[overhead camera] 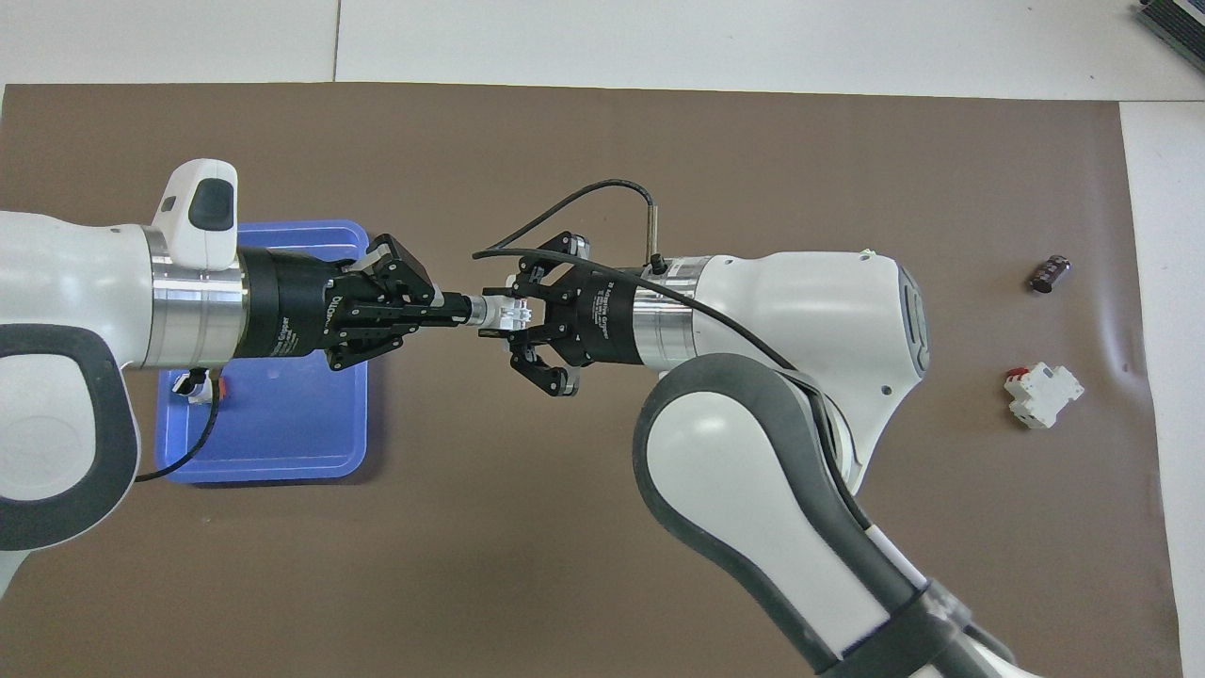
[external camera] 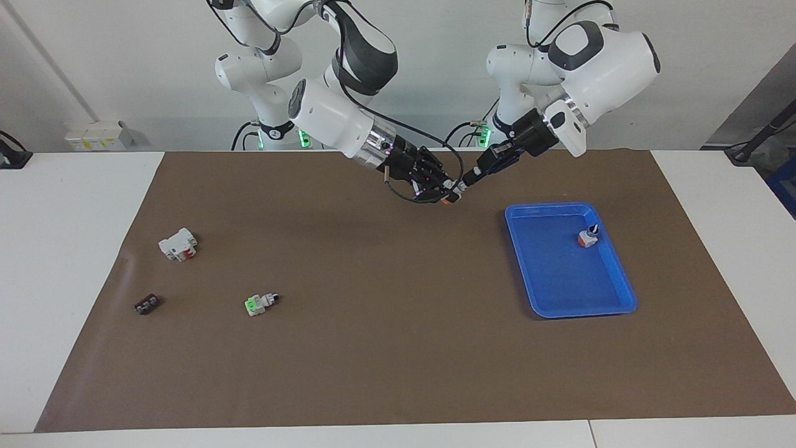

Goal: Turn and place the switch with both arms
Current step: 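Bring the left gripper to the switch held by the right gripper, then close the left gripper on the switch while the right gripper opens, withdraws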

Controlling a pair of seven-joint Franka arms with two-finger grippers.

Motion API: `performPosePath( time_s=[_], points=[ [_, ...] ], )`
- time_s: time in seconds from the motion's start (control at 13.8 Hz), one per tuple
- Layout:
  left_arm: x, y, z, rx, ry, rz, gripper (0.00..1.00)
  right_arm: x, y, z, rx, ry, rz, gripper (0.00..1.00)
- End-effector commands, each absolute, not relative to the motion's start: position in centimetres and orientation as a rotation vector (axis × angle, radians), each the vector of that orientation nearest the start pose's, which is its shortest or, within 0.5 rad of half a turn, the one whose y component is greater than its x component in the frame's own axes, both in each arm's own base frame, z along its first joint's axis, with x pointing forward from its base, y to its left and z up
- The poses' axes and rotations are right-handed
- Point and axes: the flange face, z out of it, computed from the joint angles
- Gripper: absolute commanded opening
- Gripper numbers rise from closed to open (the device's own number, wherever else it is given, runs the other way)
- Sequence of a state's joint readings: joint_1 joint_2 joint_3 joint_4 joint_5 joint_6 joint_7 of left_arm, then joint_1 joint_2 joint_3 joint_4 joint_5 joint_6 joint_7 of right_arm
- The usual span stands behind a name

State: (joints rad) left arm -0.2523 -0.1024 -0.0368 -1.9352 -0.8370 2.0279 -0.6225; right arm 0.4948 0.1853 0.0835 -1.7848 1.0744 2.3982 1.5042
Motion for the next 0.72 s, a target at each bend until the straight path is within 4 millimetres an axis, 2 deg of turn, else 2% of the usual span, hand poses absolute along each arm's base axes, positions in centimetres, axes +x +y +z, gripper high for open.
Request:
performPosePath(
  time_s=[0.0,0.36,0.65],
  points=[
    [51.02,-19.96,56.78,2.159,0.972,-0.319,0.0,54.09,36.14,50.51,-1.547,1.644,0.721,0.0],
    [51.08,-19.87,56.72,1.989,1.352,-0.471,0.0,54.12,36.04,50.61,-1.545,1.644,0.719,0.0],
    [51.22,-19.67,56.27,1.828,1.756,-0.523,0.0,53.99,35.99,51.1,-1.541,1.64,0.72,0.0]
  ],
)
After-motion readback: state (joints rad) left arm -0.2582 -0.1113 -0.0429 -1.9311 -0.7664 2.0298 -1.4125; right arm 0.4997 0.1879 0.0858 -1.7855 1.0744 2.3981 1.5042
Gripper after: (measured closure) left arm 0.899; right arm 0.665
